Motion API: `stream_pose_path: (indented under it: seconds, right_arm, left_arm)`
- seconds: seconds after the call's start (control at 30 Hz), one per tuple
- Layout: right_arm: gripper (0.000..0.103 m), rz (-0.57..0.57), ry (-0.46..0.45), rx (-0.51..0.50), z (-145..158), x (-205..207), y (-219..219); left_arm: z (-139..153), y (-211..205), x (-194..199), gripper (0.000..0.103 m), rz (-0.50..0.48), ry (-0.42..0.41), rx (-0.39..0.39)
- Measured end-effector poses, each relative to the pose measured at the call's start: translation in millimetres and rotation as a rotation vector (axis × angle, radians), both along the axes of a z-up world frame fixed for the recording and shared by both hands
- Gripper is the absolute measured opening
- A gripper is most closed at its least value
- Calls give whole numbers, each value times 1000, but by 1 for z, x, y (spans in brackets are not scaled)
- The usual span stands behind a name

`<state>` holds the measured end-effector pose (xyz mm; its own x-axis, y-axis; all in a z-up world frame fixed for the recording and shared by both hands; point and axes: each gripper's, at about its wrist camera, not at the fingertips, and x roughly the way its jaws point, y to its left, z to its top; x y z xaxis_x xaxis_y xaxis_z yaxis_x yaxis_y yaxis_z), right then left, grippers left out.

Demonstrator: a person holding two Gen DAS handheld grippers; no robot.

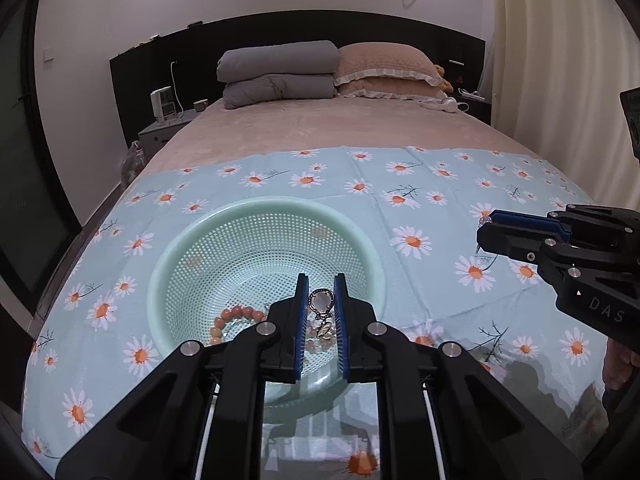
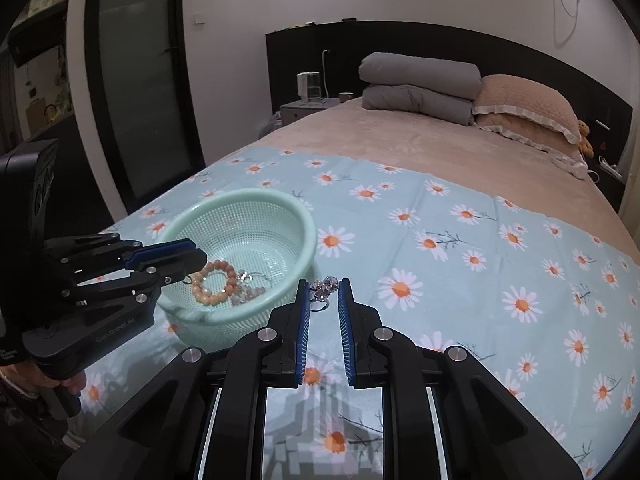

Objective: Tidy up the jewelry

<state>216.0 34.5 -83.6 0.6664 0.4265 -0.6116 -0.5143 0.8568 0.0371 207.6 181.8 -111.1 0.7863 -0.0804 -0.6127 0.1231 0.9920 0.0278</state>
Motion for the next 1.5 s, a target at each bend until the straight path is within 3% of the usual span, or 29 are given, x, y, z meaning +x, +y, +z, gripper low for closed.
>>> stream_pose_path:
  seconds: [0.4,0.97,1.0,1.03,1.07,1.13,1.2,1.23,1.5]
  right_arm:
    - [14,61,37,22,-23,25,60]
    - [16,58,66,21,-37,31,75]
    - [25,49,70,28,-36,32,74]
    - [35,40,74,40,-36,34,71]
    - [55,25,68,54,-34,34,67]
    - [68,6,59,90,-30,35,59]
    - [78,-7,62,122,-26,36,52]
    - [78,-13,61,129,-24,37,50]
    - [78,-50,46,131,-18,39,42]
  left_arm:
    - [-23,45,19,13,86,18,1]
    - [-34,56,25,14,123,29,16]
    - [-34,56,24,19,134,18,23]
    - [-32,56,23,49,144,11,27]
    - [-30,58,21,70,176,-5,33]
    - [-25,63,16,81,209,-42,20]
    - [-18,68,13,90,214,-62,-15]
    - [-16,69,12,95,223,-68,-19]
    - [-15,69,13,97,257,-55,30]
